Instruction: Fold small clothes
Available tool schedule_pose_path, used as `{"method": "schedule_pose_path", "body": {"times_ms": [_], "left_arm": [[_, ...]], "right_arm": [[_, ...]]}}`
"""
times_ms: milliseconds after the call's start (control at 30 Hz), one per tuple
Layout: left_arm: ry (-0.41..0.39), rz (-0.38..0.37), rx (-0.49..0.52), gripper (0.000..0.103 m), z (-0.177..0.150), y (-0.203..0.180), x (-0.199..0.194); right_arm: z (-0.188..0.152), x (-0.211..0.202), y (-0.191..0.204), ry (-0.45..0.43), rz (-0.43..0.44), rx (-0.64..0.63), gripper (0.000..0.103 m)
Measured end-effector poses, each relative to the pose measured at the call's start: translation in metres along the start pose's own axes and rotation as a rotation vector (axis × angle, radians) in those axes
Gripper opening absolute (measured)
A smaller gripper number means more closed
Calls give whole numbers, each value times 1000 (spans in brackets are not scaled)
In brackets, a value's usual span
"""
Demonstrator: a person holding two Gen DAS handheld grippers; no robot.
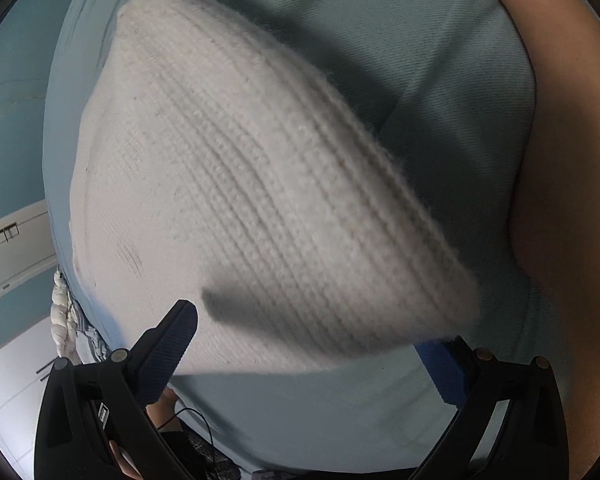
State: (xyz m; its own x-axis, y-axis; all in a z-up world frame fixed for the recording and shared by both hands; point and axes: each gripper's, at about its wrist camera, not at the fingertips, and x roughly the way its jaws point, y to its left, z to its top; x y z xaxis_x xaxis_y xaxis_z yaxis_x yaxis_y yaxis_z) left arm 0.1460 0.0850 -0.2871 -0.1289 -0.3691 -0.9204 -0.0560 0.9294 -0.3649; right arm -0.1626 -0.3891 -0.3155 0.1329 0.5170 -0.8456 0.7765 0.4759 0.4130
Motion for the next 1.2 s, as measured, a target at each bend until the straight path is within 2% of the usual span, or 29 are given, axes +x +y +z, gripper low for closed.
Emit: {"method": "schedule_pose_path", "body": {"times_ms": [100,233,300,333,367,400,433,467,533,567,600,667,767,867,967,1067,1200], "left_arm": [[2,-38,-63,103,3,8,-2],[98,-80,-132,103,5,17,5],[104,-75,-157,102,12,19,11],[101,-67,-163,96,13,21,14],[102,-57,-165,91,15,23,17],[110,-56,-168,80,17,24,19],[121,-71,-179,72,18,23,21],[125,-68,-184,70,17,22,20],[109,-43,-168,49,16,12,18],[99,-32,-159,44,17,8,15],[89,-25,-154,35,19,5,14],[54,-17,-117,27,15,-4,5],[4,-45,-70,23,12,-9,-13],[-55,-125,-30,22,8,-16,-43],[-131,-196,10,20,3,-20,-78],[-174,-194,66,20,-9,-29,-105],[-131,-159,107,19,-40,-27,-118]], "right_arm": [[8,3,-6,9,-3,16,99],[7,6,-17,56,-33,18,98],[10,10,-22,63,-17,49,96],[14,10,-22,58,-16,39,92],[16,11,-19,54,-18,10,81],[18,10,-15,51,-16,-18,70],[21,9,-12,51,-13,-41,66],[22,8,-10,51,-22,-51,61],[23,5,-7,41,-25,-70,49],[22,3,-5,31,-31,-94,36],[21,2,-2,23,-42,-125,25],[18,-10,10,-18,-76,-214,21],[14,-29,22,-66,-82,-301,18],[19,-59,28,-103,-8,-315,17],[19,-97,35,-179,57,-356,16],[15,-120,40,-218,78,-393,16],[4,-128,31,-191,62,-401,16]]}}
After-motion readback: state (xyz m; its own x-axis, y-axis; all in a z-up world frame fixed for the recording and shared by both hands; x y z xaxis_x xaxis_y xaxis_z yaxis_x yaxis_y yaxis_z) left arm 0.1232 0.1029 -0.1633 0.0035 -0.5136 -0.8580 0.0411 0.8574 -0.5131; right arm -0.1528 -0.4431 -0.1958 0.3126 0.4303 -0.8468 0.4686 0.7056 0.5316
